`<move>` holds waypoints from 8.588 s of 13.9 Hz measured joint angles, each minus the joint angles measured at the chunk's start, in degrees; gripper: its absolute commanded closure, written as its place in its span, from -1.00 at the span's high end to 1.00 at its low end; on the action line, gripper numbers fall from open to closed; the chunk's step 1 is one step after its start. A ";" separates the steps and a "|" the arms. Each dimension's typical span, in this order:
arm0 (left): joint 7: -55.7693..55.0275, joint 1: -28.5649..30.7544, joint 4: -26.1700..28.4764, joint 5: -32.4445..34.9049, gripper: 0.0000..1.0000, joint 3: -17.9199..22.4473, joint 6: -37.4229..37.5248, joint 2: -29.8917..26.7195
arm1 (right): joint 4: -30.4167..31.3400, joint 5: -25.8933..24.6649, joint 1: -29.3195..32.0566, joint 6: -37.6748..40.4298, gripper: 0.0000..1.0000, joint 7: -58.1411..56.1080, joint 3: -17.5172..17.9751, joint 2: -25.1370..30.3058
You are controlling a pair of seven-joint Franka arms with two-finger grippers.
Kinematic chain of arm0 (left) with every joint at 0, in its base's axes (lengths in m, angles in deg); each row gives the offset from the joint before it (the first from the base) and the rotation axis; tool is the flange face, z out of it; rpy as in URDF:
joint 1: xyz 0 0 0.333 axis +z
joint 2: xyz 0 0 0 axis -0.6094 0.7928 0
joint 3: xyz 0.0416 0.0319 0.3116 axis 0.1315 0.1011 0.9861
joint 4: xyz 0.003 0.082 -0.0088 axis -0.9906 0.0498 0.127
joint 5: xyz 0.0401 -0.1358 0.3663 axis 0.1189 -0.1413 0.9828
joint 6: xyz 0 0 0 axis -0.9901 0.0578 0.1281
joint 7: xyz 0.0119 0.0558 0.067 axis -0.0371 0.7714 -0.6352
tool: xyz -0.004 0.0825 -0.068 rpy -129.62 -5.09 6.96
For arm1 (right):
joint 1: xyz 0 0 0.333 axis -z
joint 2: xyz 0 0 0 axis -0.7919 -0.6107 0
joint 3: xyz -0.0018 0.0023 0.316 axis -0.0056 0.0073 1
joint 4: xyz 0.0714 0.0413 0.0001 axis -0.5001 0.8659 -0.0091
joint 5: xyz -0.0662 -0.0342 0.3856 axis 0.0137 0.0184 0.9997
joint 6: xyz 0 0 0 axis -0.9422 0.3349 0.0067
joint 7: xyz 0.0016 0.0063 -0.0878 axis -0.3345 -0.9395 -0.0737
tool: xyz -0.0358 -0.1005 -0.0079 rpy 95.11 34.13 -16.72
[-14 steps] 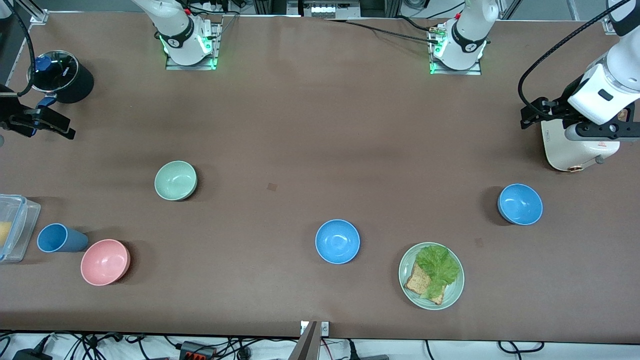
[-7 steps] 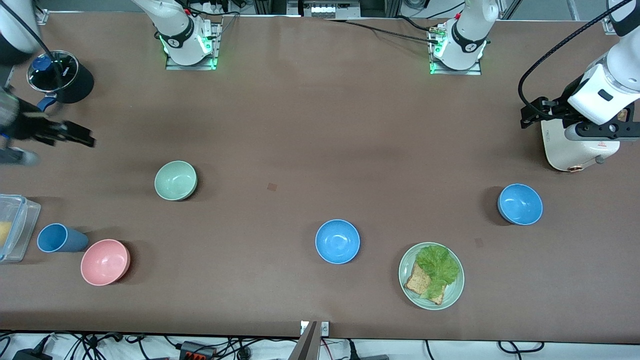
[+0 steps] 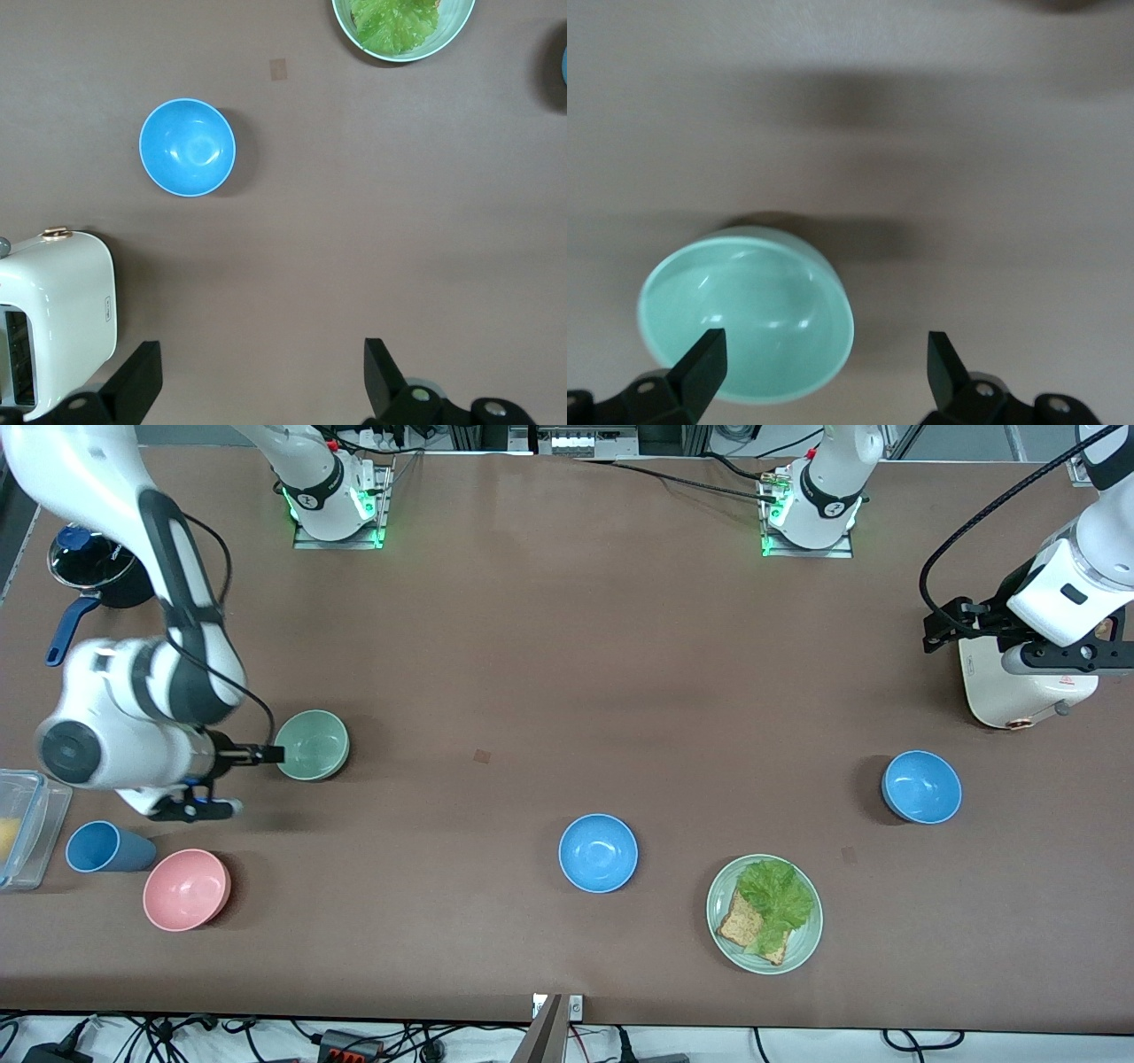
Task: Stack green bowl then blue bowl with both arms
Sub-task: 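Grasp the green bowl rim with the right gripper and lift it, then carry the green bowl toward the table center with the right gripper, then set down the green bowl while the left gripper reaches the blue bowl, then retract the right arm while the left gripper grasps the blue bowl rim, then lift the blue bowl with the left gripper and carry it toward the green bowl, then lower the blue bowl into the green bowl with the left gripper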
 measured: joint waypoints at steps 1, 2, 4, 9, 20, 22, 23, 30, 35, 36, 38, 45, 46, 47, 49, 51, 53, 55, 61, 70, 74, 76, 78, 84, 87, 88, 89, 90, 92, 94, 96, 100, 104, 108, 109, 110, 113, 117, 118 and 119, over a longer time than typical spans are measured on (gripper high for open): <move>0.00 0.00 0.00 -0.13 1.00 0.00 0.05 0.00 | -0.07 0.00 -0.01 -0.28 0.65 0.00 0.00 -1.72; 0.00 0.01 0.00 -0.50 1.00 0.00 0.17 0.00 | -0.04 0.00 -0.01 -0.23 0.19 0.00 -0.01 -2.95; 0.00 0.01 0.00 -1.09 1.00 0.01 0.36 0.00 | 0.32 0.00 -0.02 -0.01 -0.57 0.00 -0.01 -4.35; 0.00 0.51 0.00 -1.14 1.00 0.13 0.44 0.00 | 0.49 0.02 -0.01 1.27 -1.00 0.00 -0.06 -4.35; 0.00 1.43 -0.01 -1.20 1.00 0.25 0.72 0.00 | -9.44 4.25 -14.17 6.79 -1.00 6.67 6.16 -3.49; 0.00 1.51 -0.01 -1.20 1.00 0.26 0.72 0.00 | -9.44 8.25 -19.49 5.36 -1.00 9.64 6.22 -4.49; 0.00 1.52 -0.01 -1.20 1.00 0.25 0.72 0.00 | -9.45 10.45 -21.70 3.86 -1.00 11.20 6.23 -5.15; 0.00 1.52 -0.03 -1.21 1.00 -0.04 1.55 0.00 | -9.48 12.27 -31.09 -4.73 -1.00 24.57 6.22 -9.95; 0.00 2.60 0.00 -1.21 1.00 0.20 1.89 2.05 | -9.85 12.72 -33.23 -5.24 -1.00 29.68 6.21 -10.67; 0.01 3.26 0.00 -1.21 1.00 0.27 1.88 2.77 | -9.86 12.73 -33.61 -5.23 -1.00 30.33 6.22 -10.67; 0.02 4.87 -0.05 -1.20 1.00 0.36 1.49 4.77 | -9.86 12.73 -34.35 -5.19 -1.00 31.12 6.22 -10.68; 7.71 13.43 -4.36 -0.01 1.00 0.70 -9.68 20.86 | -9.87 12.76 -35.04 -4.47 1.00 34.25 6.21 -10.69; 8.28 13.64 -4.29 0.11 1.00 0.71 -11.53 22.41 | -9.95 12.76 -35.05 -4.50 1.00 36.09 6.21 -10.66; 9.03 14.07 -4.15 0.19 1.00 0.72 -13.99 23.98 | -10.36 12.76 -35.05 -4.57 1.00 37.59 6.19 -10.56; 12.04 15.54 -3.88 0.23 1.00 0.76 -19.64 27.45 | -12.12 12.75 -35.02 -4.47 1.00 38.64 5.85 -9.46; 13.86 16.55 -3.85 0.23 1.00 0.79 -23.63 30.96 | -13.59 12.67 -34.83 -3.01 1.00 39.16 4.35 -6.02; 16.12 16.68 -3.78 0.23 1.00 0.76 -27.00 33.67 | -14.11 11.60 -34.23 -1.63 1.00 38.98 0.94 -0.93; 19.91 16.70 -2.62 0.23 1.00 0.73 -31.67 35.25 | -14.16 10.57 -32.72 -0.64 1.00 36.92 -2.89 4.11; 23.97 18.58 3.07 0.24 0.56 0.77 -39.41 35.70 | -14.01 10.18 -23.61 8.03 1.00 28.69 -10.48 11.62; 24.42 18.67 3.60 0.24 -0.38 0.70 -39.44 36.30 | -16.15 9.41 -12.07 15.31 1.00 12.14 -14.13 16.16; 24.46 18.64 3.63 0.24 -0.82 0.31 -39.44 36.43 | -19.90 7.06 -2.45 18.86 1.00 3.43 -8.72 17.39; 24.46 18.63 3.59 0.24 -0.98 0.02 -39.31 36.43 | -20.30 5.10 2.25 18.89 1.00 2.21 -3.96 17.76; 24.52 18.63 3.54 0.24 -0.98 -0.21 -38.86 36.01 | -20.30 2.96 4.75 19.13 1.00 1.99 -0.67 18.31; 22.63 18.53 2.62 0.24 -0.99 -3.56 -30.13 32.32 | -20.29 0.28 4.51 21.48 1.00 1.97 0.41 19.09; 21.30 18.35 2.47 0.23 -0.99 -5.99 -25.59 28.44 | -19.84 -0.02 4.40 21.90 1.00 1.96 0.36 19.23; 20.37 18.39 2.47 0.20 -0.99 -7.00 -24.13 27.56 | -19.25 -0.15 4.39 21.90 1.00 1.93 0.35 19.48; 18.72 18.42 2.47 -0.04 -0.99 -8.12 -22.73 26.83 | -18.19 -0.44 4.36 21.85 1.00 1.88 0.35 20.04; 17.02 18.46 2.47 -0.66 -0.99 -9.31 -21.55 26.29 | -16.69 -0.62 4.30 21.58 1.00 1.85 0.35 20.90; 11.68 18.56 2.50 -1.98 -0.99 -12.63 -19.39 25.39 | -12.59 -0.74 4.24 19.90 1.00 1.83 0.35 23.36; 2.25 18.56 2.51 -2.38 -0.98 -17.76 -18.24 24.64 | -8.35 -0.77 4.22 17.74 1.00 1.80 0.35 25.87; -9.34 18.43 2.66 -2.44 -0.98 -24.15 -17.84 24.06 | -5.84 -0.80 4.20 16.84 1.00 1.76 0.35 27.40; -34.71 18.02 5.81 -2.46 -0.99 -37.43 -22.39 23.85 | -3.82 -0.93 4.11 16.63 1.00 1.67 0.37 28.94; -56.11 16.13 13.74 -2.44 -0.99 -45.52 -36.07 23.83 | -2.69 -0.94 4.06 16.59 1.00 1.63 0.40 31.01; -65.48 9.39 17.01 -2.41 -0.99 -46.03 -42.61 23.85 | -2.47 -0.94 4.06 16.57 1.00 1.63 0.40 31.34; -66.95 7.82 17.35 -2.41 -0.99 -46.03 -43.67 23.85 | -2.46 -0.94 4.05 16.49 1.00 1.59 0.40 31.34; -68.20 6.77 17.57 -2.41 -0.99 -46.02 -44.55 23.88 | -2.46 -0.94 4.05 16.28 1.00 1.41 0.40 31.35; -69.72 5.15 18.07 -1.65 -0.98 -45.85 -46.21 24.25 | -2.46 -0.94 4.05 15.61 1.00 0.26 0.40 31.35; -76.32 4.39 18.80 9.51 -0.99 -45.21 -47.74 27.94 | -2.37 -0.98 4.07 15.49 1.00 -0.34 0.35 31.36; -78.91 3.71 18.79 12.83 -0.99 -44.77 -48.13 29.40 | -2.30 -0.98 4.07 15.49 1.00 -0.34 0.35 31.35; -80.74 3.09 18.71 14.77 -0.99 -44.36 -48.54 30.76 | -2.21 -0.98 4.07 15.49 1.00 -0.34 0.35 31.36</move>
